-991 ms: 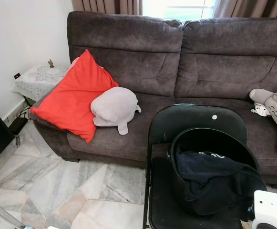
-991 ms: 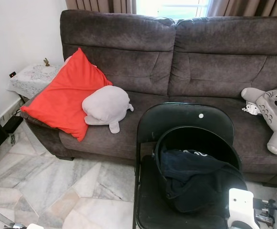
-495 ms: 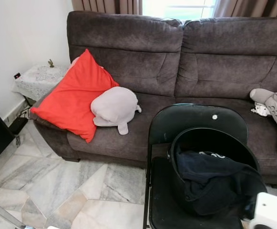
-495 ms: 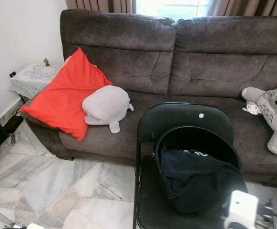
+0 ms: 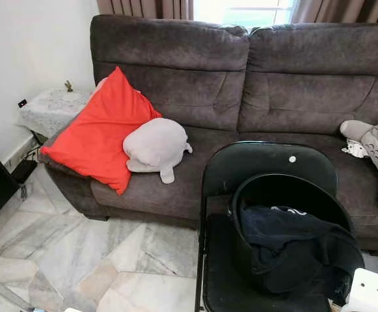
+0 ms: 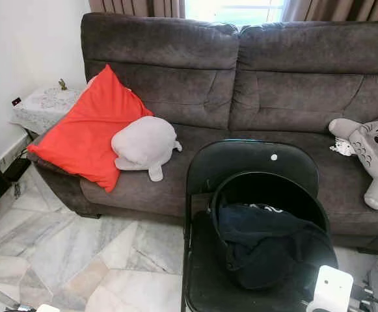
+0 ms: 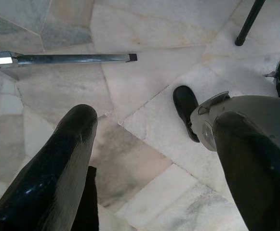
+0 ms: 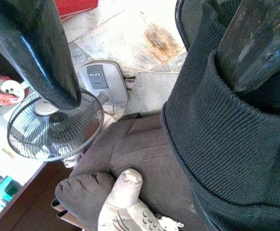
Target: Hang hanger
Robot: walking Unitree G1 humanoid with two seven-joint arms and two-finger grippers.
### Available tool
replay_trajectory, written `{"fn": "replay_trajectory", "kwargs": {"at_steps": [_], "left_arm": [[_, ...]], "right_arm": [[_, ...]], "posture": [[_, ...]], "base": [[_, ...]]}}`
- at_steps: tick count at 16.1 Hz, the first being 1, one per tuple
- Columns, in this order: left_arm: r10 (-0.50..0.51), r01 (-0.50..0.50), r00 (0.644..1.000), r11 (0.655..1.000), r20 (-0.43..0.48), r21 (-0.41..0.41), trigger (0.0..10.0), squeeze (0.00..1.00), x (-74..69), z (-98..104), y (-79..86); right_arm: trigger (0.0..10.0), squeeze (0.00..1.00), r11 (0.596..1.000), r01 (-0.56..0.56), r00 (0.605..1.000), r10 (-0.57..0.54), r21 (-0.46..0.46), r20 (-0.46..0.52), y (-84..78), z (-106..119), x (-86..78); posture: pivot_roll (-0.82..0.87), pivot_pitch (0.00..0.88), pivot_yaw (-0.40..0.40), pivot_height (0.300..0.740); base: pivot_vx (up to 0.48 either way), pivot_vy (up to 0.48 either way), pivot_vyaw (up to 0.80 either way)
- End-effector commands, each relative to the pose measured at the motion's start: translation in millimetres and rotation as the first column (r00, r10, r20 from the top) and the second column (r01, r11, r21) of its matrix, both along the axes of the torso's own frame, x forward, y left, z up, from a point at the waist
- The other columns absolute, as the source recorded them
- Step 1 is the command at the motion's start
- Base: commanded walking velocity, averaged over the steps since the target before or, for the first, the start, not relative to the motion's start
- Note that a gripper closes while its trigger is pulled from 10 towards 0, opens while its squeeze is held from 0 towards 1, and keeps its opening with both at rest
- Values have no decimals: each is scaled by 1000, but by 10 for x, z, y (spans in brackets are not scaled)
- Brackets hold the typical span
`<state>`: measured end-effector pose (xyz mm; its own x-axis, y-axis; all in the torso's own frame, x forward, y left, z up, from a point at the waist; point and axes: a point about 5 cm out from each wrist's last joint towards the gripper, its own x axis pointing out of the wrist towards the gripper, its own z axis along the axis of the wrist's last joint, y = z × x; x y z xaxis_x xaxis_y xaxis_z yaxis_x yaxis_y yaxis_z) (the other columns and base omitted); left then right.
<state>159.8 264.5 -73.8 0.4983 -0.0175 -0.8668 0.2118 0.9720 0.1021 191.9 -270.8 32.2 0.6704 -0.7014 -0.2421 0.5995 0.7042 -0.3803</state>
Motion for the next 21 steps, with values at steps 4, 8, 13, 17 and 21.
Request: {"fn": "replay_trajectory", "kwargs": {"at_steps": [4,8,13,17,21], "left_arm": [[3,-3,1000,1000,-23,5,10000,0,-54,-15,28],[3,-3,1000,1000,-22,3,10000,0,-56,-17,23],[-2,2,1000,1000,-23,0,10000,0,-53,-19,13],[-3,3,1000,1000,-23,-3,10000,0,-50,-21,4],[-2,2,1000,1000,-23,-3,10000,0,-49,-22,1]], "right_arm": [[10000,0,1000,25,999,-25,-3,-27,-71,-59,40],[10000,0,999,-30,993,27,27,116,-9,25,153],[10000,0,994,3,988,-20,112,151,11,-58,82],[10000,0,973,117,986,-138,197,96,-134,-237,-15],[10000,0,976,116,988,-133,186,83,-141,-280,36]], "posture": [[-40,35,35,740],[-34,32,32,740],[-40,29,27,740],[-42,32,22,740],[-38,34,19,740]], "base": [[0,0,0],[0,0,0],[0,0,0],[0,0,0],[0,0,0]]}}
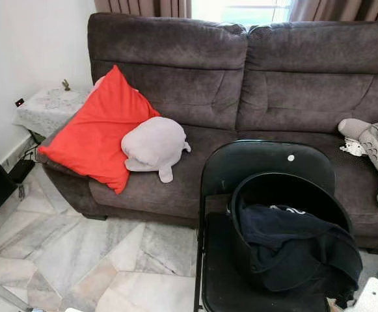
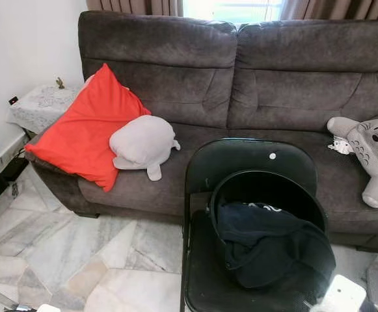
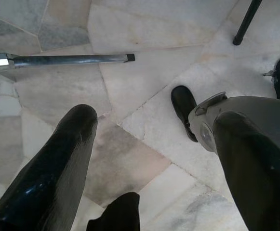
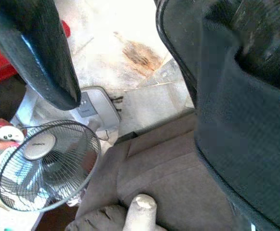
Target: Hang hanger
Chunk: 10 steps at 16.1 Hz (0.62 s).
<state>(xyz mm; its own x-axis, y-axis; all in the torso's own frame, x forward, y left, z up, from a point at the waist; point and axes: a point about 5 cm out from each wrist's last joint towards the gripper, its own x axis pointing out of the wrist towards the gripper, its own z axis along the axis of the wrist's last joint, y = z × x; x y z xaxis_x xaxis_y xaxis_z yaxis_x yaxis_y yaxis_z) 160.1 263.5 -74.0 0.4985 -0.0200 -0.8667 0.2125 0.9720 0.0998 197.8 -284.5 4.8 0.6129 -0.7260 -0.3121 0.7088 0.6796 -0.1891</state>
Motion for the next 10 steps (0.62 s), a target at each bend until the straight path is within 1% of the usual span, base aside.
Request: {"fn": "replay_trajectory", "kwargs": {"at_steps": [1,3,4,5,7,10], "left_arm": [[-1,1,1000,1000,-23,-1,10000,0,-51,-20,8],[0,0,1000,1000,-22,-1,10000,0,-51,-21,8],[0,0,1000,1000,-21,1,10000,0,-49,-20,9],[1,-1,1000,1000,-21,2,10000,0,-48,-19,10],[1,-1,1000,1000,-21,4,10000,0,-49,-19,12],[0,0,1000,1000,-22,3,10000,0,-51,-20,10]], "right_arm": [[10000,0,1000,8,1000,-8,-2,-8,-21,-28,16],[10000,0,1000,-6,1000,6,-18,-4,-39,-21,64],[10000,0,999,-42,998,43,-26,41,-49,20,140],[10000,0,996,-74,995,77,-41,58,-47,41,176],[10000,0,993,-110,991,113,-43,74,-26,41,192],[10000,0,987,-152,985,155,-51,73,-11,4,171]], "posture": [[-36,33,20,740],[-36,33,20,740],[-31,35,23,740],[-32,35,23,740],[-31,36,24,740],[-32,36,24,740]], "base": [[0,0,0],[0,0,0],[0,0,0],[0,0,0],[0,0,0],[0,0,0]]}}
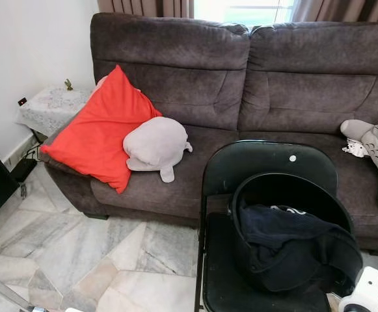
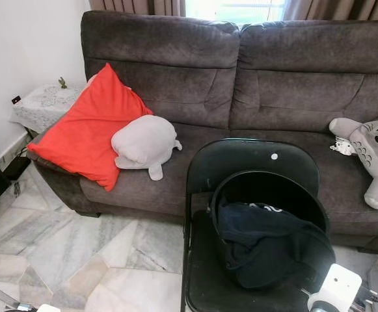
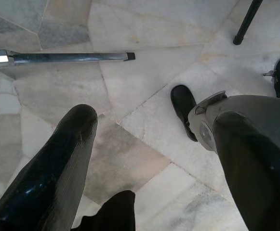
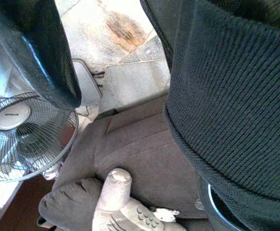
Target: Hang hanger
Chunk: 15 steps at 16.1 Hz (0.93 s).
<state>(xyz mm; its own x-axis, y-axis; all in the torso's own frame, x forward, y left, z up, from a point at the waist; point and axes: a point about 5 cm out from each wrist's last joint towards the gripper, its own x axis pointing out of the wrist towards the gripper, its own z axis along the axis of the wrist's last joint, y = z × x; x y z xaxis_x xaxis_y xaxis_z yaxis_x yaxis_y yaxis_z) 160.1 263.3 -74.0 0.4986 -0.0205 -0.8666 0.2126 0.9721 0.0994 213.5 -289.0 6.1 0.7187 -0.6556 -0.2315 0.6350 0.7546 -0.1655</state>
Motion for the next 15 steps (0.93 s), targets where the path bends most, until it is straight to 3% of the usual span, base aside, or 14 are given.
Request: {"fn": "replay_trajectory", "kwargs": {"at_steps": [1,2,3,4,5,8,9,10,11,13,14,15], "left_arm": [[0,0,1000,1000,-23,3,10000,0,-52,-20,12],[0,0,1000,1000,-23,3,10000,0,-53,-21,10],[0,0,1000,1000,-23,3,10000,0,-53,-21,9],[-1,1,1000,1000,-23,3,10000,0,-53,-22,8],[-1,1,1000,1000,-23,3,10000,0,-53,-22,8],[-1,1,1000,1000,-23,2,10000,0,-51,-22,5],[-2,2,1000,1000,-23,2,10000,0,-52,-22,5],[-2,2,1000,1000,-22,2,10000,0,-50,-22,4],[-1,1,1000,1000,-22,2,10000,0,-50,-22,4],[-4,4,1000,1000,-23,3,10000,0,-49,-21,6],[-4,4,1000,1000,-22,3,10000,0,-48,-20,6],[-4,4,1000,1000,-22,3,10000,0,-47,-20,6]], "right_arm": [[10000,0,999,-41,999,41,-13,-13,30,-20,3],[10000,0,999,-46,999,45,-12,-22,24,-38,-16],[6706,0,997,-64,996,62,-32,-60,19,-67,-43],[2627,0,996,-78,994,74,-45,-79,19,-79,-52],[275,0,994,-92,992,86,-59,-94,22,-82,-56],[0,0,977,-157,974,129,-143,-187,9,-105,-75],[627,0,970,-172,967,133,-172,-218,-13,-105,-90],[7020,0,959,-192,957,137,-206,-255,-45,-103,-108],[10000,0,954,-203,951,138,-222,-276,-67,-104,-123],[10000,0,952,-197,947,121,-236,-299,-115,-111,-155],[5647,0,950,-196,945,116,-244,-306,-121,-113,-159],[3176,0,949,-196,945,115,-249,-305,-119,-111,-157]], "posture": [[-33,37,23,740],[-32,37,22,740],[-33,37,20,740],[-33,37,20,740],[-33,37,20,740],[-38,33,15,740],[-38,33,15,740],[-38,33,15,740],[-38,31,15,740],[-41,31,15,740],[-38,27,15,740],[-38,26,15,740]], "base": [[0,0,0],[0,0,0],[0,0,0],[0,0,0],[0,0,0],[0,0,0],[0,0,0],[0,0,0],[0,0,0],[0,0,0],[0,0,0],[0,0,0]]}}
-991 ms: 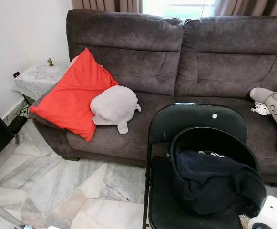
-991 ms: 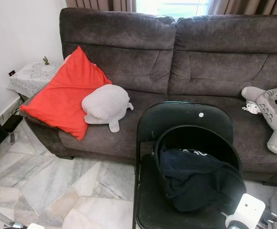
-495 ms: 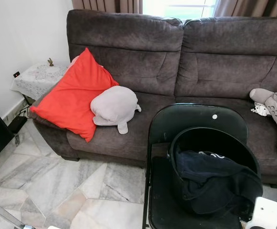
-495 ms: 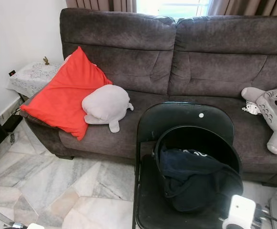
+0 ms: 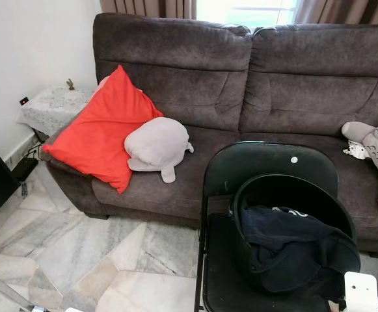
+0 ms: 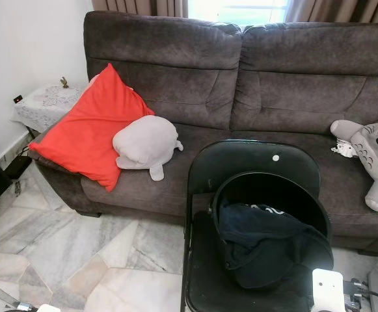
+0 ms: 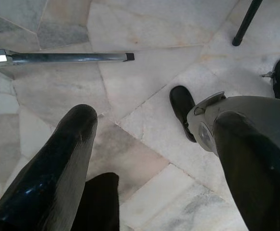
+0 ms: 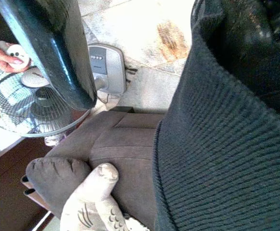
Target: Hang hanger
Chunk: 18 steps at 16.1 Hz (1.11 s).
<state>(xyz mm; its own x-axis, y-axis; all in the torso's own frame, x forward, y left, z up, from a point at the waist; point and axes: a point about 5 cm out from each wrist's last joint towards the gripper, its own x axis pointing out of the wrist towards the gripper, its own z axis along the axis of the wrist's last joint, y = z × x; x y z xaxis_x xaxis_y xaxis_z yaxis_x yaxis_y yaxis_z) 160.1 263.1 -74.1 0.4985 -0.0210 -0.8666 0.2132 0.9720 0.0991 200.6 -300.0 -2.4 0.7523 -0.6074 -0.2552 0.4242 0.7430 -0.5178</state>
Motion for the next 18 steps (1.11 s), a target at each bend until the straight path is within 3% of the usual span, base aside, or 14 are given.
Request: {"fn": "replay_trajectory", "kwargs": {"at_steps": [1,18], "left_arm": [[-4,5,1000,1000,-22,4,10000,0,-47,-19,9],[-9,9,1000,1000,-19,9,10000,0,-32,-13,9]], "right_arm": [[0,0,1000,-1,1000,0,-22,-25,-11,-19,-26],[0,0,996,16,1000,-17,-86,-14,-28,18,-12]], "posture": [[-38,26,15,740],[-33,26,17,740]], "base": [[0,0,0],[0,0,0]]}}
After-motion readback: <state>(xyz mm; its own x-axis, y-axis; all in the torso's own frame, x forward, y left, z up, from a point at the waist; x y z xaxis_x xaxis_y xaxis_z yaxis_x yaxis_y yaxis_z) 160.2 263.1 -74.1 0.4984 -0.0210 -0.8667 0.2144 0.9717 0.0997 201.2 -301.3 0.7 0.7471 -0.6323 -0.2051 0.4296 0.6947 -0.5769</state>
